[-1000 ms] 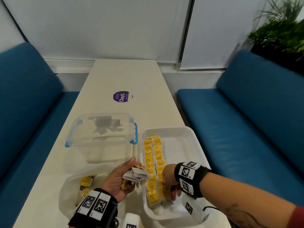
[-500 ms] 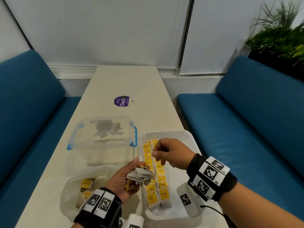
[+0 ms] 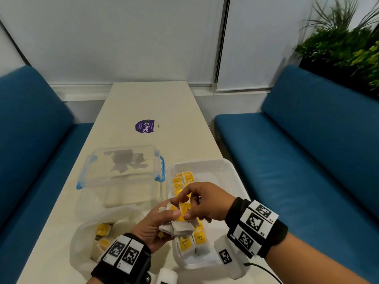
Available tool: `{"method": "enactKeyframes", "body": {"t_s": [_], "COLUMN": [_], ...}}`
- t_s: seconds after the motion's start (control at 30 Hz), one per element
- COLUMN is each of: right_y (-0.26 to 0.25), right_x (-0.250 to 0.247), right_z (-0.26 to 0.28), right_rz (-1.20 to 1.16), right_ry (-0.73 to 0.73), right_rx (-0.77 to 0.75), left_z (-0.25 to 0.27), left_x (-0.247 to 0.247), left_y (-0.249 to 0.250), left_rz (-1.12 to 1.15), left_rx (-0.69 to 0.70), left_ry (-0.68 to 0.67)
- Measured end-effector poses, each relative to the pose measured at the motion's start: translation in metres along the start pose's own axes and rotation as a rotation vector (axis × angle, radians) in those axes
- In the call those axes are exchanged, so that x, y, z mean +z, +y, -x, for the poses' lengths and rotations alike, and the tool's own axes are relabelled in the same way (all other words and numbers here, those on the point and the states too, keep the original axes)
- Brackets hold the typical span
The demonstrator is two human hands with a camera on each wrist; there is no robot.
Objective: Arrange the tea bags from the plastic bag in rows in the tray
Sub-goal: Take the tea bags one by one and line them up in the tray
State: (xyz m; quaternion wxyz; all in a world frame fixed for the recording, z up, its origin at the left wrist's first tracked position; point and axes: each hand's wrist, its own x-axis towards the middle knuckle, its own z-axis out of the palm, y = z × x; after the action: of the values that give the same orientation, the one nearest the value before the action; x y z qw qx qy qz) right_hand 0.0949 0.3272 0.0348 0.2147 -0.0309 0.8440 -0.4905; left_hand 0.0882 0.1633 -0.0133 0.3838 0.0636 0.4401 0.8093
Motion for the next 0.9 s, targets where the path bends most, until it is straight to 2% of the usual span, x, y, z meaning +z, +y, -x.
{"method": "enactKeyframes", "body": {"t_s": [0.23, 0.3, 0.43, 0.53, 0.9], "right_y": [0.002, 0.001, -0.006, -0.008, -0.005], "right_x": [-0.002, -0.001, 0.0, -0.004, -0.008], "right_z": [0.002, 0.003, 0.004, 0.002, -0.002], "right_rz": [0.061, 0.121, 0.307, 0.365, 0.406], "right_ry": [0.082, 0.091, -0.001, -0.016, -0.089], "right_rx": [0.008, -0.04, -0.15, -0.144, -0.118], "left_z": [0.001, 0.001, 0.002, 0.004, 0.002], "left_x": [-0.003, -0.005, -0.005, -0.003, -0.003], "left_y": [0.001, 0.0, 0.0, 0.0, 0.003], "left_rz": [0.047, 0.038, 0.023, 0.049, 0.058], "left_rx": [0.012, -0.006, -0.045, -0.061, -0.09], "left_ry": [0.021, 0.042, 0.016, -0.01, 0.043]}}
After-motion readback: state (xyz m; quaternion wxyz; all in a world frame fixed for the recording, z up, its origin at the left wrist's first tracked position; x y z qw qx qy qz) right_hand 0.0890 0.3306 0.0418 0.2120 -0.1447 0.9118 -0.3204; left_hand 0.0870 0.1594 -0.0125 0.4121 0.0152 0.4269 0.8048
